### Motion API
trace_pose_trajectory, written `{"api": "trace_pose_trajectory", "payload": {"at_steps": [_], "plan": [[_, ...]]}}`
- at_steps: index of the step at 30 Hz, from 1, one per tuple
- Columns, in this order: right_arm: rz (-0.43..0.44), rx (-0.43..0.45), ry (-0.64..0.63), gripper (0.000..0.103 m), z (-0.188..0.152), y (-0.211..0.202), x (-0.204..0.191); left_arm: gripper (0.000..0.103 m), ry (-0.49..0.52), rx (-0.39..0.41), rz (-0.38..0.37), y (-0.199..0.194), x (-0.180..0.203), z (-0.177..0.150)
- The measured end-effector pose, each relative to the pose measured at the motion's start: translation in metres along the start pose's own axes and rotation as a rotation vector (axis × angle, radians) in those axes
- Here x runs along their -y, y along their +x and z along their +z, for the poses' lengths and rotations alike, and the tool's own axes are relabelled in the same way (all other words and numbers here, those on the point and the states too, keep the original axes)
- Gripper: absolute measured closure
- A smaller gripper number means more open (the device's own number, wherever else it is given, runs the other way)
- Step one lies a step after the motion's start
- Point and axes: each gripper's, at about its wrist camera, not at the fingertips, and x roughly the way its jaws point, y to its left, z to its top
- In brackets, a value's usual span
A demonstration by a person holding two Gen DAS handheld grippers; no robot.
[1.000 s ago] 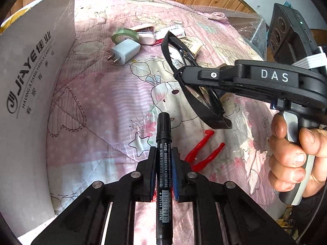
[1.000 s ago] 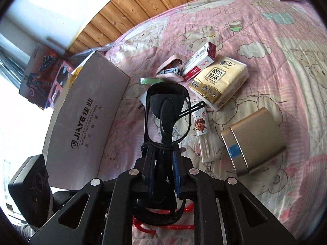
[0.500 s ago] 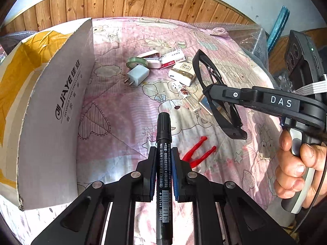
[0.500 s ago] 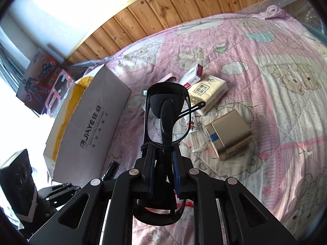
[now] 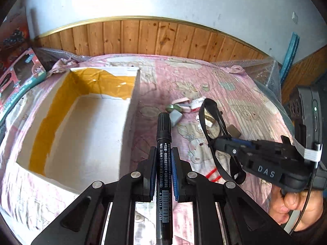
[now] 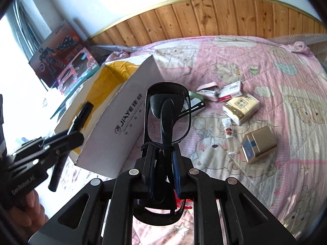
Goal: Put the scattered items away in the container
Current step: 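Carry the glasses in the right tool and the marker in the left tool over the box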
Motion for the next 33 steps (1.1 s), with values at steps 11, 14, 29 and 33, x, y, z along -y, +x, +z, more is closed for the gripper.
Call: {"api": "trace_pose_trajectory", "payload": {"at_steps": [11,14,29,33], "plan": [[0.014,-0.009,-0.117,0.087,-0.002,-0.007,-0.058,0.089,-0.040,0.089,0.102,-0.040,-0.042,0.015],[0.018,-0.012,-0.148,0.087,0.001,-0.005,-0.075,0.089,-0.062,0.104,0.107,-0.045,-0.056,0.017],[0.013,-0.007,-0.287,0.086,0.046,0.017,-0.157,0.089,-0.157,0.135,0.083,-0.045,-0.126,0.030],[0.009,-0.017,-0.308,0.086,0.056,0.031,-0.171,0.089,-0.180,0.129,0.068,-0.039,-0.141,0.031]]}}
